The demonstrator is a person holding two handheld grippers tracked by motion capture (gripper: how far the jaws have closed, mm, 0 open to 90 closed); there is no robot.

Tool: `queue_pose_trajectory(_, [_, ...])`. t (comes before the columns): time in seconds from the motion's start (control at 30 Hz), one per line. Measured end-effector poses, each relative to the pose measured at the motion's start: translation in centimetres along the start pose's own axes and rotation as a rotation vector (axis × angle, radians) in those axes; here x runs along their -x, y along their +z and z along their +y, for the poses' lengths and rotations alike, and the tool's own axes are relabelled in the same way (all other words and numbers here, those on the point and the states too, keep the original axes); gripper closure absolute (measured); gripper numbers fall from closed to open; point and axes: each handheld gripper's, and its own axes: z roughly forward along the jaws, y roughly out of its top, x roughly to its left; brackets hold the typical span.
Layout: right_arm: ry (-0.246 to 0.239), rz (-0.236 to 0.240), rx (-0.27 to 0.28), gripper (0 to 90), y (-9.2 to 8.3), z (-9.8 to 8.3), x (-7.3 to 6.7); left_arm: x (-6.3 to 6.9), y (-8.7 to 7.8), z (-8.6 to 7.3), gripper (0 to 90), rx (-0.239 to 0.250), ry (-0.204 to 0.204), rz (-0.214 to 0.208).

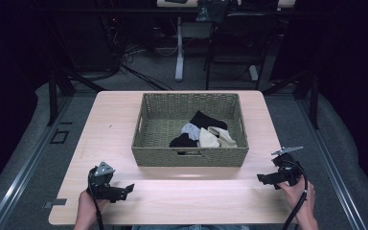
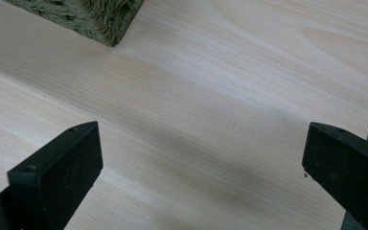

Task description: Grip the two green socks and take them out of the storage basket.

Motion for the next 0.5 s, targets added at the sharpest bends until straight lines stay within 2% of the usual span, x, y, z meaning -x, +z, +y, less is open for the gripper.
queue_pose_trajectory(0.33, [-0.020, -0.007, -0.014, 0.0, -0.01, 0.05, -0.21, 0.00, -0.10, -0.06, 0.2, -0.001, 0.000, -0.001])
queue_pose_trajectory(0.4, [-0.027, -0.007, -0.012, 0.0, 0.01, 0.13, -0.23, -0.03, 0.10, -0.08, 0.2, 0.005, -0.004, 0.013])
queue_pose_trajectory(0.43, [-0.032, -0.004, -0.014, 0.0, -0.01, 0.21, -0.20, -0.11, 0.09, -0.09, 0.2, -0.007, -0.012, -0.004])
queue_pose_trajectory(0.5, [-0.041, 0.004, -0.009, 0.0, 0.00, 0.44, -0.16, -0.13, 0.00, -0.21, 0.2, -0.006, -0.019, 0.002])
